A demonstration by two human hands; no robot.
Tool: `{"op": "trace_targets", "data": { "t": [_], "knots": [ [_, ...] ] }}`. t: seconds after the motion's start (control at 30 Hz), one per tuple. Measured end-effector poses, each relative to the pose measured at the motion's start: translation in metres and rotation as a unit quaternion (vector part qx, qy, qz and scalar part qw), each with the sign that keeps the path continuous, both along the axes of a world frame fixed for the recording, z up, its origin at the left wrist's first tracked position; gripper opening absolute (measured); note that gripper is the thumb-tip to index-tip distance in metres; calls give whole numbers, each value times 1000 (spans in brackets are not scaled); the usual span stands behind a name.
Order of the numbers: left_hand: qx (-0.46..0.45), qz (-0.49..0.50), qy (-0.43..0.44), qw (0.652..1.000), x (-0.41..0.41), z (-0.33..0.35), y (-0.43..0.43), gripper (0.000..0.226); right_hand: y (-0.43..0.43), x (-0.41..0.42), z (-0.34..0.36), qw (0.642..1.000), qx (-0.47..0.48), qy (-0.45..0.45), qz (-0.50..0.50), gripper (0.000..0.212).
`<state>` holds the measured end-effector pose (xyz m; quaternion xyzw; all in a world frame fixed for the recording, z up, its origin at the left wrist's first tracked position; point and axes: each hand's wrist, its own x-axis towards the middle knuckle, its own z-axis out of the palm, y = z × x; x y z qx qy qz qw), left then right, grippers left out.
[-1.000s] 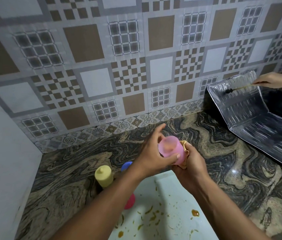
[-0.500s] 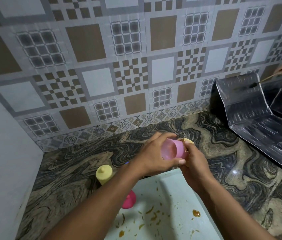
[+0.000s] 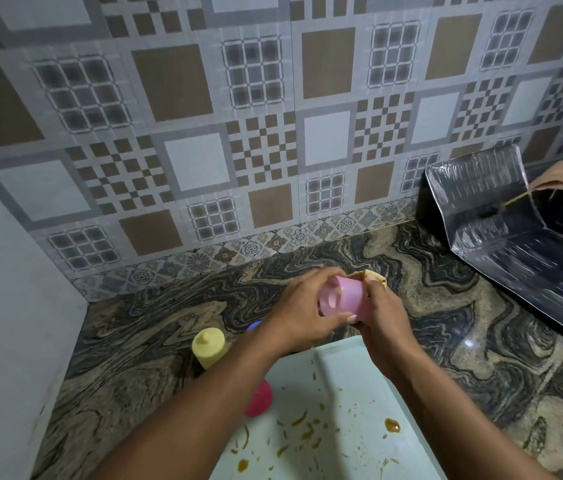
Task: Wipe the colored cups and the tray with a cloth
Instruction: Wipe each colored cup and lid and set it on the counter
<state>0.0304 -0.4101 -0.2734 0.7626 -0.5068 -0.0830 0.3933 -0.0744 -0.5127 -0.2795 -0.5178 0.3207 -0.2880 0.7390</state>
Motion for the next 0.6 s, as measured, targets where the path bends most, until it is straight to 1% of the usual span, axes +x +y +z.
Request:
{"op": "trace_targets", "data": {
  "t": [0.07, 0.13, 0.17, 0.23, 0.27, 0.3, 0.37, 0.43, 0.47, 0.5, 0.53, 0.57, 0.6],
  "knots": [
    [-10, -34, -64, 997, 0, -4, 0, 70, -1, -1, 0, 1000, -12, 14, 3, 32],
    [-14, -44, -90, 995, 2, -7, 1, 75, -2, -1, -1, 1000, -8, 10, 7, 33],
    [-13, -38, -82, 996, 2, -7, 1, 80, -3, 0, -1, 1000, -2, 5, 7, 34],
    [-1, -2, -18, 1000, 2, -5, 2, 87, -4, 0, -2, 1000, -2, 0, 6, 37],
    [1, 14, 20, 1000, 3, -3, 2, 84, -4, 0, -3, 1000, -12, -1, 9, 36],
    [-5, 17, 38, 999, 3, -2, 2, 78, -4, 0, -3, 1000, -25, -2, 12, 36],
    [-16, -8, -11, 1000, 3, -1, 4, 69, -4, -1, -2, 999, -44, -5, 17, 35],
    [-21, -53, -97, 994, 4, -2, 5, 69, -4, -2, -2, 999, -43, -7, 16, 34],
    [-26, -63, -120, 990, 5, -2, 5, 70, -4, -2, -2, 999, -41, -7, 14, 34],
    [-31, -62, -114, 991, 6, -3, 5, 73, -5, -2, -2, 999, -43, -7, 12, 35],
    [-25, -47, -84, 995, 5, -3, 6, 77, -5, -2, -2, 999, -47, -6, 12, 37],
    [-15, -26, -35, 999, 4, -2, 7, 81, -5, -1, -2, 998, -56, -5, 12, 39],
    [-2, -8, 0, 1000, 4, -1, 7, 81, -6, -2, -3, 998, -67, -3, 14, 41]
  ]
}}
